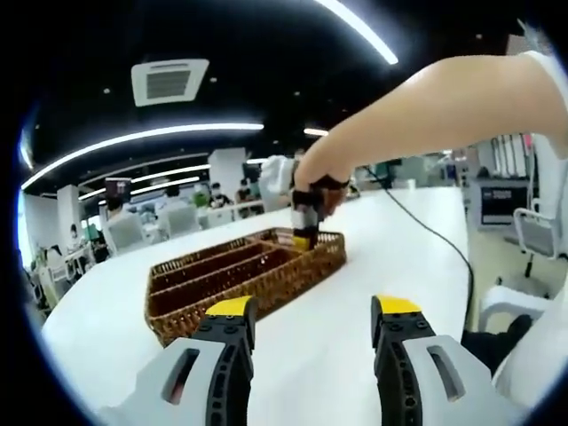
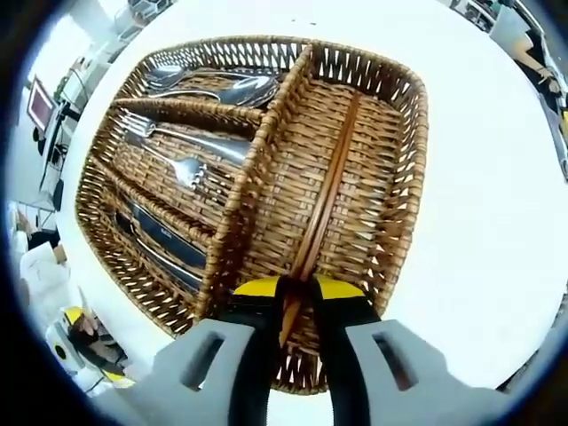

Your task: Arrange the knives, forks, and spoons in their matching storage slots by inserting each utensil handle-first until every utensil is classified and aligned in the correct compartment

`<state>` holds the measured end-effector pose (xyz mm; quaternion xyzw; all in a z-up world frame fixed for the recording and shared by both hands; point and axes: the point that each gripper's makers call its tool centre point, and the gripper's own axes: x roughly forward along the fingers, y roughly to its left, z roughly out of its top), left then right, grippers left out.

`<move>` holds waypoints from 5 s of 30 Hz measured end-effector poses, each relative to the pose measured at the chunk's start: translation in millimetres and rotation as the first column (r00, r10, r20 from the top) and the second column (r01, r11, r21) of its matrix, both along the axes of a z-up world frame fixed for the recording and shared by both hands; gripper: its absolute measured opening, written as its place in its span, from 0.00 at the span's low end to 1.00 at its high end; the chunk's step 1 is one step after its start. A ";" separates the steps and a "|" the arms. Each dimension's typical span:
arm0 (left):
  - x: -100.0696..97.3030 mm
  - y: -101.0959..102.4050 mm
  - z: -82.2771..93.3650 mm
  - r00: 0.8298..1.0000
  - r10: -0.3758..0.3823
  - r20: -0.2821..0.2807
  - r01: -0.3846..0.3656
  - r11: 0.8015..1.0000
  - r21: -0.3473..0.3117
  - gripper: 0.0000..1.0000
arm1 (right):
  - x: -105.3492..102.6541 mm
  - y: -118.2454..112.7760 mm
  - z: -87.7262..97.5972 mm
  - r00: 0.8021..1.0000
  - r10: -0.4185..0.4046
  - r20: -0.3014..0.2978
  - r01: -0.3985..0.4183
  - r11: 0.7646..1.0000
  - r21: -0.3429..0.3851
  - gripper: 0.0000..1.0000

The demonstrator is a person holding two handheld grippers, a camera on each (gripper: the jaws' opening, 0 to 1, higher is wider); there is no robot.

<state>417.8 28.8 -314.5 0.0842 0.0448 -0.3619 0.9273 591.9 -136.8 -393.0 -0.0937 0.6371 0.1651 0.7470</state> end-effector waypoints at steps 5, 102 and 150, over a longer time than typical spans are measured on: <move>-0.5 -0.4 -2.0 1.000 -0.002 -0.011 0.002 1.000 0.008 0.53 | -2.5 1.4 0.0 1.000 -0.010 -0.012 0.010 1.000 0.003 0.13; 25.8 8.0 -12.4 0.971 -0.049 -0.232 0.023 0.993 -0.113 0.83 | -60.9 55.3 63.8 0.584 0.213 0.783 -0.612 0.749 0.253 0.39; 24.2 36.1 -22.6 0.971 0.034 -0.236 -0.060 0.993 -0.103 0.92 | -148.0 88.4 50.1 0.589 0.133 0.797 -0.627 0.698 0.347 0.71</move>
